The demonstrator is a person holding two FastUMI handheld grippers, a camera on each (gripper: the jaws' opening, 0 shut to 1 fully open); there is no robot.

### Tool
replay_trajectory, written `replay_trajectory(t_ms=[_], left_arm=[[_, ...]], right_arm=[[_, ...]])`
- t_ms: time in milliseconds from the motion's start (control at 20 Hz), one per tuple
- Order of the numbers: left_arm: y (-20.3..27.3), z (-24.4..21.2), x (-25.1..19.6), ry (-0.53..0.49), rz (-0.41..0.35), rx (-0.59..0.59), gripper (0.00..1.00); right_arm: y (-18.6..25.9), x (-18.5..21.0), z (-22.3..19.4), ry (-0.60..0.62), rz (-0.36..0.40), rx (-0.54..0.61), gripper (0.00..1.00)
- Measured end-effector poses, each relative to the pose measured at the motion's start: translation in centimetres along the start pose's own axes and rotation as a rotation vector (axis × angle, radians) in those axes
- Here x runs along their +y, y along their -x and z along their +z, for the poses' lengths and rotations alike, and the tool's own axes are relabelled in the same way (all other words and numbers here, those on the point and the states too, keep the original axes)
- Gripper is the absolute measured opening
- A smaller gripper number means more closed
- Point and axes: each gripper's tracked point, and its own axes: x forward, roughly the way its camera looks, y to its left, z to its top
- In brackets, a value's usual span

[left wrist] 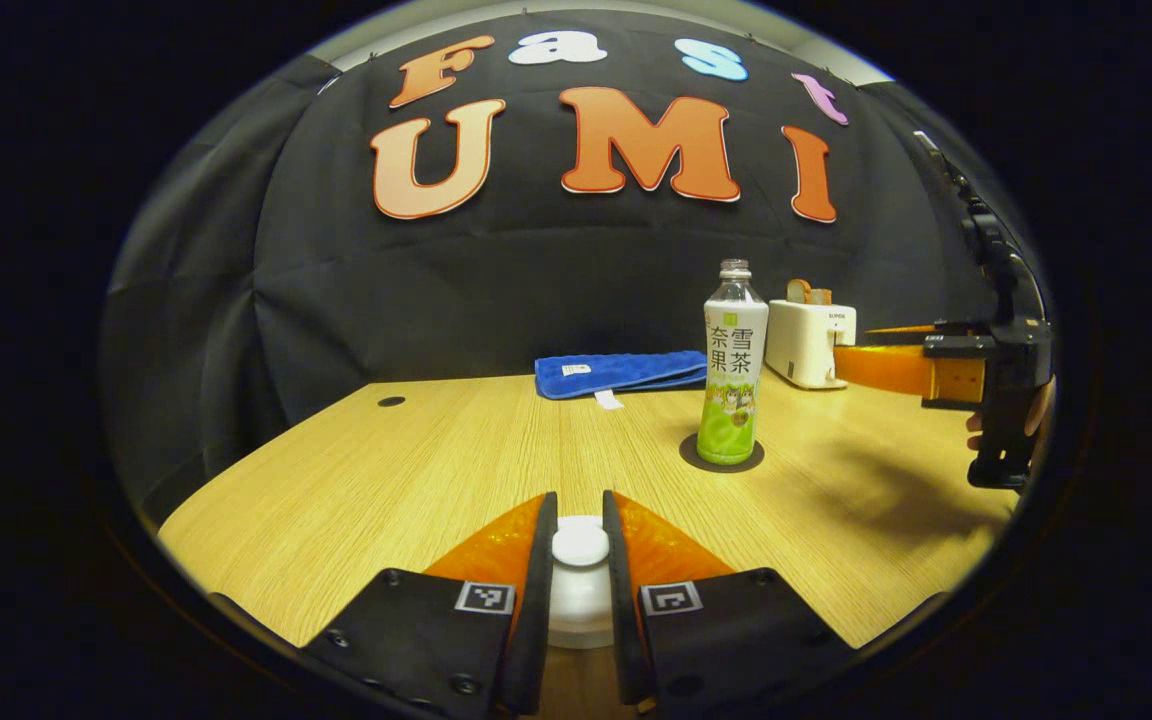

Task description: Open the teacup lid with one hand, grasp the water bottle and pour water into the teacup with the other hand; after pouring, place the water bottle on the coaster and then close the teacup lid.

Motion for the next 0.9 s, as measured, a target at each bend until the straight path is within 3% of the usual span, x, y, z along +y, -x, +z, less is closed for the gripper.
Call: replay_trajectory(t_ms=[200,250,300,350,450,550,600,750,850,900], left_arm=[[0.4,0.8,0.5,0.006,0.023,-0.026,0.33],[0.6,1.4,0.5,0.001,0.024,-0.046,0.48],[0.9,2.0,0.8,-0.012,0.035,-0.067,0.39],[1.0,2.6,1.3,-0.022,0.051,-0.082,0.49],[1.2,3.6,1.8,-0.007,0.065,-0.117,0.57],[1.8,4.9,2.1,0.02,0.069,-0.15,0.54],[1.9,5.6,2.4,0.024,0.075,-0.159,0.6],[2.3,7.8,3.0,0.007,0.1,-0.182,0.92],[3.0,9.8,3.2,0.021,0.11,-0.221,0.97],[3.5,11.0,3.4,0.031,0.112,-0.239,0.94]], right_arm=[[1.7,-0.3,0.3,-0.025,-0.01,-0.017,0.97],[2.1,-0.5,0.2,-0.026,-0.014,-0.02,0.97],[2.4,-0.5,0.3,-0.023,-0.017,-0.026,0.97],[2.7,-0.7,0.4,-0.013,-0.028,-0.033,0.97],[3.6,-1.4,0.3,0.004,-0.057,-0.042,0.97],[4.4,-1.5,0.3,0.017,-0.067,-0.047,0.97],[4.8,-1.5,0.6,0.019,-0.069,-0.053,0.97],[5.9,-0.8,1.9,0.002,-0.06,-0.089,0.97],[6.5,-0.4,2.8,-0.017,-0.057,-0.116,0.97],[6.8,-0.3,3.4,-0.024,-0.059,-0.131,0.97]])
